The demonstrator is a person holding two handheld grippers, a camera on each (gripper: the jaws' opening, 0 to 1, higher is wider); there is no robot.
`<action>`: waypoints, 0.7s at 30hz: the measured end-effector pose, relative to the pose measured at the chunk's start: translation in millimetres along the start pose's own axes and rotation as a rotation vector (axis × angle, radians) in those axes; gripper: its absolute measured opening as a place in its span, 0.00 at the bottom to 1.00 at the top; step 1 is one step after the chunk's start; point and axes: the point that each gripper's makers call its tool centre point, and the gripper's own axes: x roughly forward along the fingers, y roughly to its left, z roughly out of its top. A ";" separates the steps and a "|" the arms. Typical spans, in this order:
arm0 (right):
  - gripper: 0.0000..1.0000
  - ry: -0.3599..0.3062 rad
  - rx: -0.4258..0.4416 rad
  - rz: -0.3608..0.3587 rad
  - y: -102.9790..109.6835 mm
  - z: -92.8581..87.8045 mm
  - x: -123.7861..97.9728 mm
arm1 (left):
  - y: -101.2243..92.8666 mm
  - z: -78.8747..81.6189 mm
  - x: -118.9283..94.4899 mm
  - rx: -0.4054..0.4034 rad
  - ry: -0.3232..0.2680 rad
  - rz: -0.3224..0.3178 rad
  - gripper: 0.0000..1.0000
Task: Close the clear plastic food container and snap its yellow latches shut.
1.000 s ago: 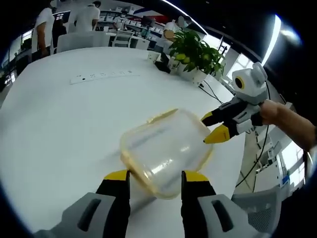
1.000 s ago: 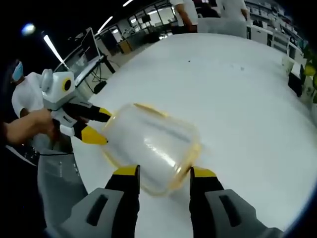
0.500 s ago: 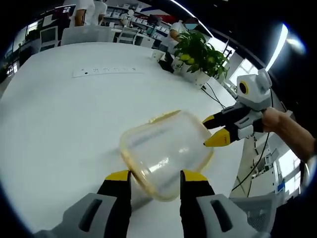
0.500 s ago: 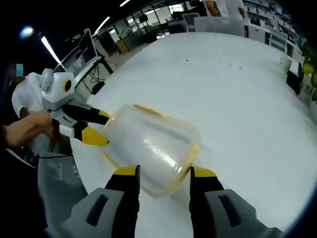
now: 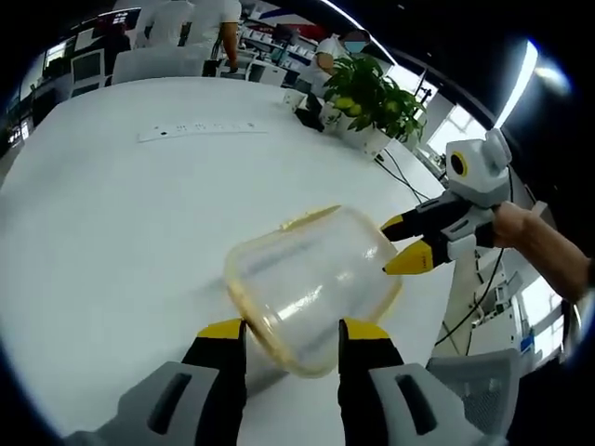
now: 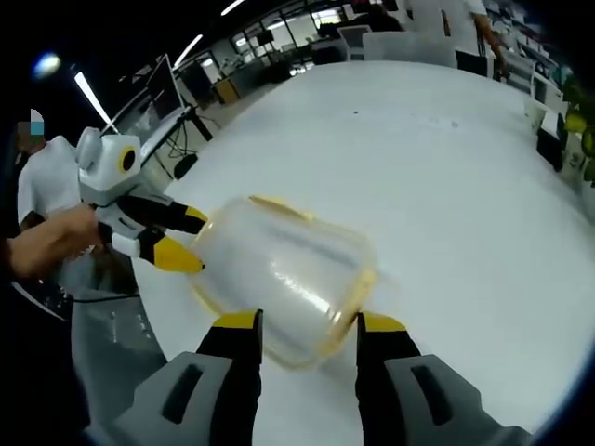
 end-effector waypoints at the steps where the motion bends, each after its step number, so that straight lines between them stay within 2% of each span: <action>1: 0.36 -0.002 0.002 0.000 2.7 -0.5 0.6 | 1.1 -1.4 -1.5 0.000 0.001 -0.001 0.32; 21: 0.37 -0.002 0.030 0.016 46.8 -9.9 15.2 | 18.6 -30.2 -33.2 0.010 0.023 -0.012 0.32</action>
